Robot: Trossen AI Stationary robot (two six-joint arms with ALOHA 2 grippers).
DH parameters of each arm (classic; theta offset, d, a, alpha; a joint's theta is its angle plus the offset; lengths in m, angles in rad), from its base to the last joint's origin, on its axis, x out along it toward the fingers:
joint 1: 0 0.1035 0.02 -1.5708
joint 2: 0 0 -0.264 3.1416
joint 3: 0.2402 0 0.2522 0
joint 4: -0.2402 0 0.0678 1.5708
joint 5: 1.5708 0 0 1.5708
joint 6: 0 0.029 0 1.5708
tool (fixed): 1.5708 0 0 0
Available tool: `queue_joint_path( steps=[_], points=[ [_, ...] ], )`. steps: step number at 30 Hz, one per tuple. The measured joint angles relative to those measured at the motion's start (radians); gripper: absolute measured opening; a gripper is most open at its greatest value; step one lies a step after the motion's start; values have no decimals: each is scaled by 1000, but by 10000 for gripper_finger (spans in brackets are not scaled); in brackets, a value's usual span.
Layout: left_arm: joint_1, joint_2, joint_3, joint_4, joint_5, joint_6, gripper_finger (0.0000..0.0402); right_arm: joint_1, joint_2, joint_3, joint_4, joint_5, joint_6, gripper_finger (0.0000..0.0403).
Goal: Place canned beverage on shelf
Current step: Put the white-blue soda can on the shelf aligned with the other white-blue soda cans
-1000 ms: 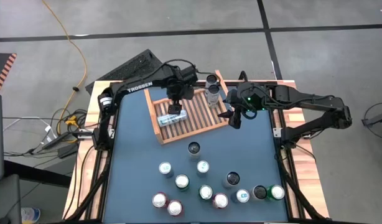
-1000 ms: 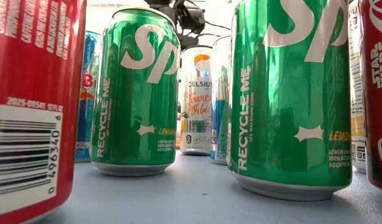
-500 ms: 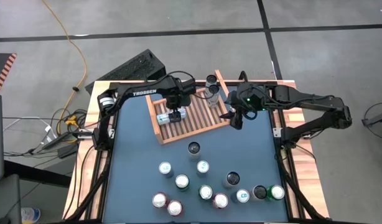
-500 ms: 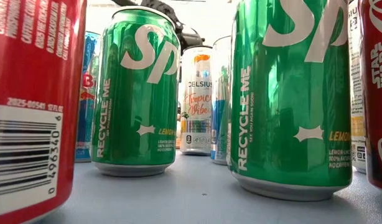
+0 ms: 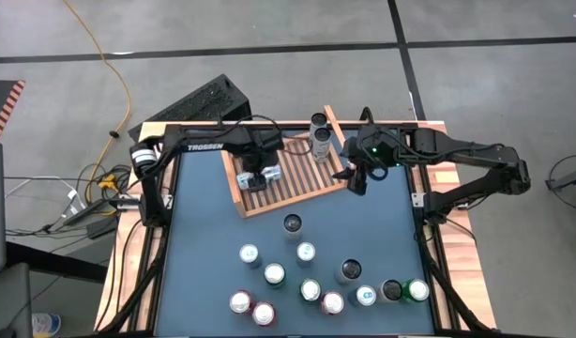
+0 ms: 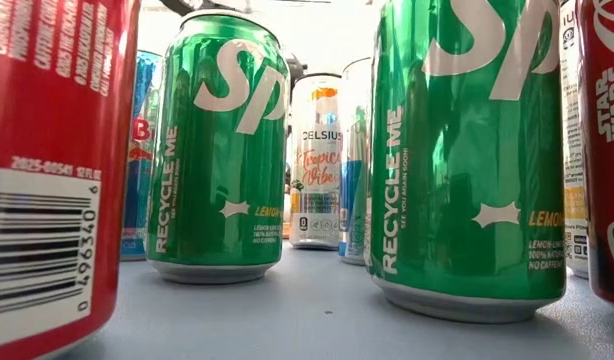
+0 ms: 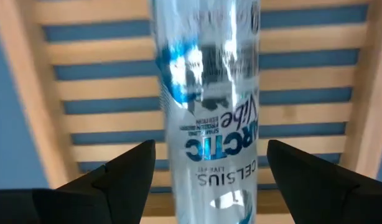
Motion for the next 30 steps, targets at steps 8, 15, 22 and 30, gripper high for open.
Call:
queue_joint_path(
  steps=[8, 15, 22, 30],
  points=[
    [-22, 1, -89, 12, -1, -28, 295, 0, 0, 0, -7, 0, -1, 235],
    [-25, 1, -122, -4, 6, -41, 268, 0, 0, 0, -7, 1, 0, 235],
    [-64, 2, -34, -80, -53, 9, 234, 0, 0, 0, -6, 2, 8, 235],
    [-138, 2, 146, -264, -338, 173, 234, 0, 0, 0, 8, 5, 8, 235]
  ],
)
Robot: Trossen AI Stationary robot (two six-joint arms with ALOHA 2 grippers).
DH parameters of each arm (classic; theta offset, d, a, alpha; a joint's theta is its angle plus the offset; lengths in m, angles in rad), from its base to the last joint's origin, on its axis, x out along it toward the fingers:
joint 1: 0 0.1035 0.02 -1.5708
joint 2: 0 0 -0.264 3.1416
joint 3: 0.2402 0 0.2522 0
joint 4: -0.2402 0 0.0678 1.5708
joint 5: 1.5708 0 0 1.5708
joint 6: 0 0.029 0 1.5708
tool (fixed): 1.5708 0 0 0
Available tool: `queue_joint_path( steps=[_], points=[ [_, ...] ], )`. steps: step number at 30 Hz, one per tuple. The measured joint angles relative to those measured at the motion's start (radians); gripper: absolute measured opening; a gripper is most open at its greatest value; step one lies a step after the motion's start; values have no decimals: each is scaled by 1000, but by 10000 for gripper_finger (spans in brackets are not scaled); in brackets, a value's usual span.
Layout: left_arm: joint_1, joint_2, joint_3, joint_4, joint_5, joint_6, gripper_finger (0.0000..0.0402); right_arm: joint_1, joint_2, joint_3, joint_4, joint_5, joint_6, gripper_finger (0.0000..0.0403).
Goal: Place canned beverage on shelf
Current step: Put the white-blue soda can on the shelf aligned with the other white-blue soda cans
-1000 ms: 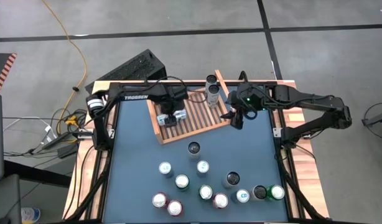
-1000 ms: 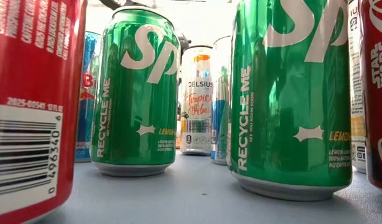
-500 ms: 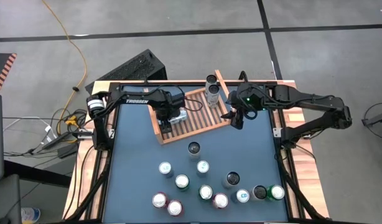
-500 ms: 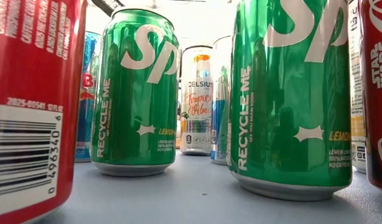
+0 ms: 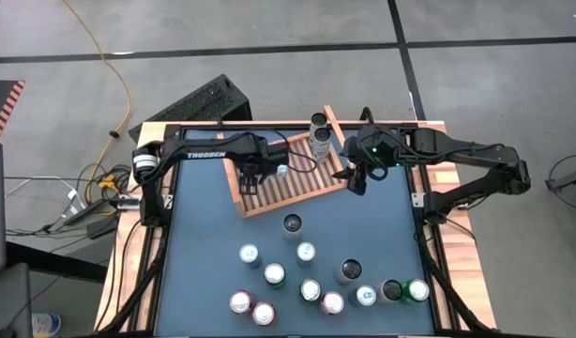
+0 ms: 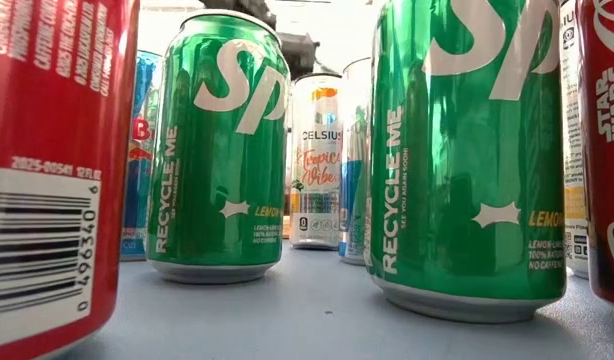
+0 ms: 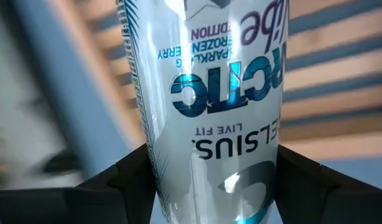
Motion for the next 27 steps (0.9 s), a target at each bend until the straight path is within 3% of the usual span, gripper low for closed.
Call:
queue_joint_path(
  steps=[5, 11, 14, 19, 27],
  points=[
    [-44, 0, 89, -51, -300, 195, 234, 0, 0, 0, 0, 1, 0, 235],
    [-66, 7, 91, 8, -681, 444, 234, 0, 0, 0, 0, 1, 0, 235],
    [-65, 8, 83, 37, -750, 474, 234, 0, 0, 0, -1, 1, 0, 235],
    [-82, 10, 69, 133, -807, 657, 234, 0, 0, 0, -1, 1, -8, 235],
    [-146, 6, 69, 423, -871, 881, 234, -49, -90, -2, 8, 1, -35, 235]
  ],
)
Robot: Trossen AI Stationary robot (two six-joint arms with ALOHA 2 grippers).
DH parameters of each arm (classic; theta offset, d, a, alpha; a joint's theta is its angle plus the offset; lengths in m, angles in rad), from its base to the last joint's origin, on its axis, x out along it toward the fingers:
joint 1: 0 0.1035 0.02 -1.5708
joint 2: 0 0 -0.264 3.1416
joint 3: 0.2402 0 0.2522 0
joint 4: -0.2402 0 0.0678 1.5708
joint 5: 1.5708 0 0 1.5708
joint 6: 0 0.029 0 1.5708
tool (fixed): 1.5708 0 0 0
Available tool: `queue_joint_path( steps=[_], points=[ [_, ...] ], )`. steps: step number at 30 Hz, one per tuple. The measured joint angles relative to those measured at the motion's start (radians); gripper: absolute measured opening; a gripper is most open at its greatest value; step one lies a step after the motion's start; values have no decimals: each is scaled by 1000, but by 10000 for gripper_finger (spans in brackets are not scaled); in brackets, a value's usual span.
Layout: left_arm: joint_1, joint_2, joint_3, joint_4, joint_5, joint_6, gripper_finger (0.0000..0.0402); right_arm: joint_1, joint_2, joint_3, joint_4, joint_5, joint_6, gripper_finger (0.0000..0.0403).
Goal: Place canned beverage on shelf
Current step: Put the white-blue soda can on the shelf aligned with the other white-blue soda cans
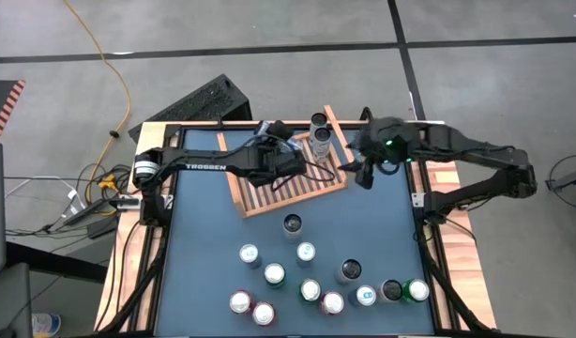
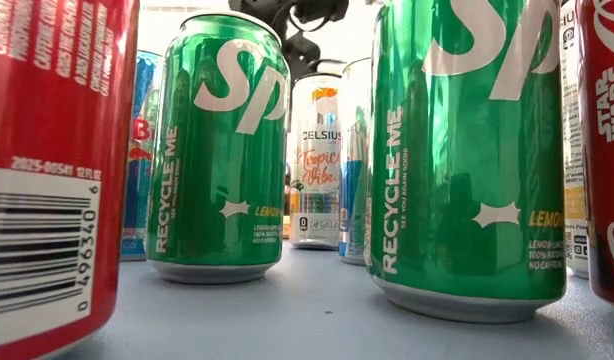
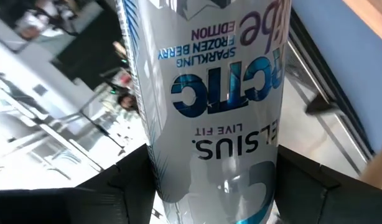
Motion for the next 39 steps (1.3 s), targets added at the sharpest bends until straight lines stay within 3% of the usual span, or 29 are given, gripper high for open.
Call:
queue_joint_path(
  steps=[6, 9, 13, 17, 20, 25, 34, 39],
  points=[
    [-41, -1, 0, 287, 40, 238, 234, -94, -129, 1, 70, -20, -24, 235],
    [-56, -1, 0, 440, 84, 348, 234, -168, -160, 2, 76, -118, -5, 235],
    [-71, -1, 0, 597, 160, 448, 234, -266, -155, 1, 78, -336, 32, 235],
    [-76, -1, 0, 755, 223, 522, 235, -300, -90, 2, 84, -403, 29, 235],
    [-76, -2, 1, 793, 247, 548, 237, -332, -42, 1, 78, -424, 34, 235],
    [-74, -2, 0, 802, 320, 573, 238, -395, 34, 2, 118, -622, 130, 235],
    [-65, 2, 0, 835, 458, 661, 239, -415, 108, 2, 79, -640, 133, 235],
    [-47, 2, 0, 842, 503, 686, 239, -403, 124, 2, 77, -738, 164, 235]
  ],
)
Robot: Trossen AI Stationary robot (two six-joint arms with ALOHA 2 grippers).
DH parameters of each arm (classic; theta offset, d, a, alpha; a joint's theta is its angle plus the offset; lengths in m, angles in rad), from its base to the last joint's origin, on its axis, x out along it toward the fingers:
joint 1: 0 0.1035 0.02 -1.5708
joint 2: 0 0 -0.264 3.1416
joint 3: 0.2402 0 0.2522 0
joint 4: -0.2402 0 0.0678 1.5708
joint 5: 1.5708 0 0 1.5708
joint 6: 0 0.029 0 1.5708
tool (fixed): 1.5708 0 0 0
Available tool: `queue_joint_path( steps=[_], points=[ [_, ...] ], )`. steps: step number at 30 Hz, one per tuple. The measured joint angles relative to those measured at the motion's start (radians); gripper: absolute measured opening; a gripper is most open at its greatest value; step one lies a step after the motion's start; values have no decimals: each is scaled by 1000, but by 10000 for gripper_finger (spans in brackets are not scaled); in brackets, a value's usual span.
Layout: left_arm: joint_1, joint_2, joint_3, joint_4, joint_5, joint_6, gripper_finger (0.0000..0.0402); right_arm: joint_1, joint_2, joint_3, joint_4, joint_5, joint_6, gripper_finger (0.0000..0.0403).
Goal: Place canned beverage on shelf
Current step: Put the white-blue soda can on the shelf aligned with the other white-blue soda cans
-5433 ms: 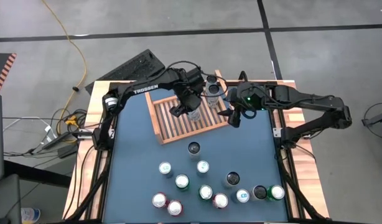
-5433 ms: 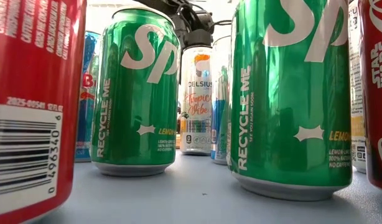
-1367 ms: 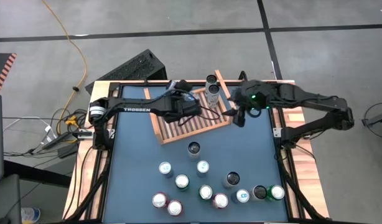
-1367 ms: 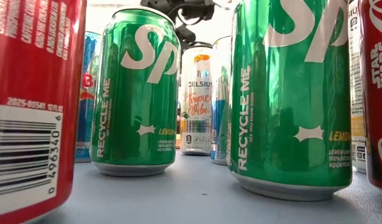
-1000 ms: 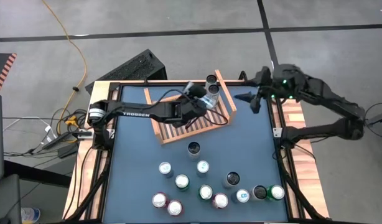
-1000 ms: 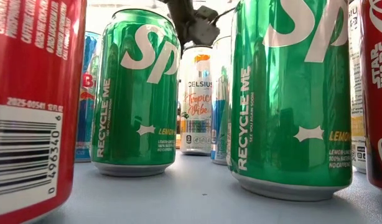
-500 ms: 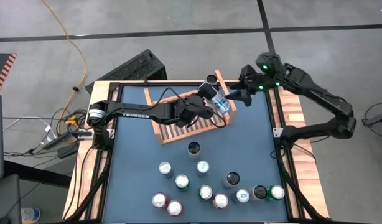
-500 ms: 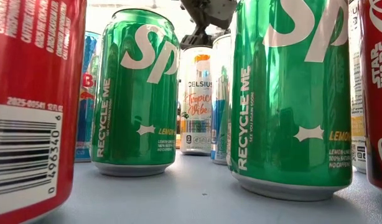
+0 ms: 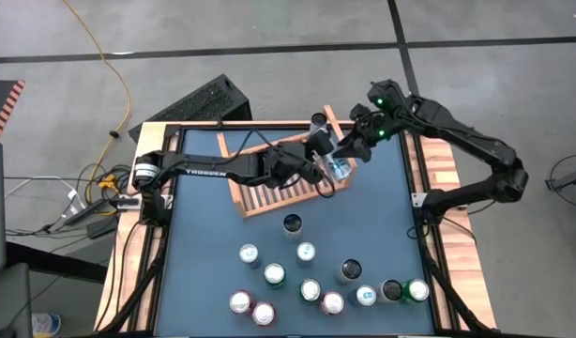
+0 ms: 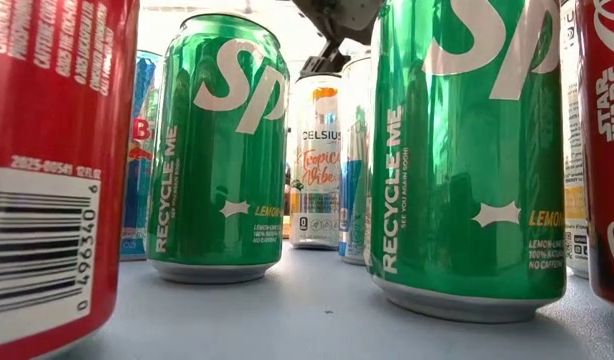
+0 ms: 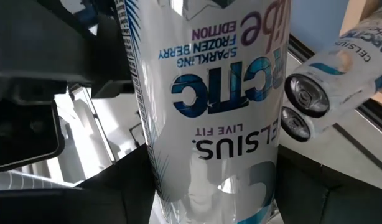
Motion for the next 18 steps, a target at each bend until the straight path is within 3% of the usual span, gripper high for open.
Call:
queue_joint_path(
  steps=[18],
  points=[
    [17, 0, 0, 54, 63, 70, 240, 16, 2, 0, -2, 4, -13, 282]
  ],
)
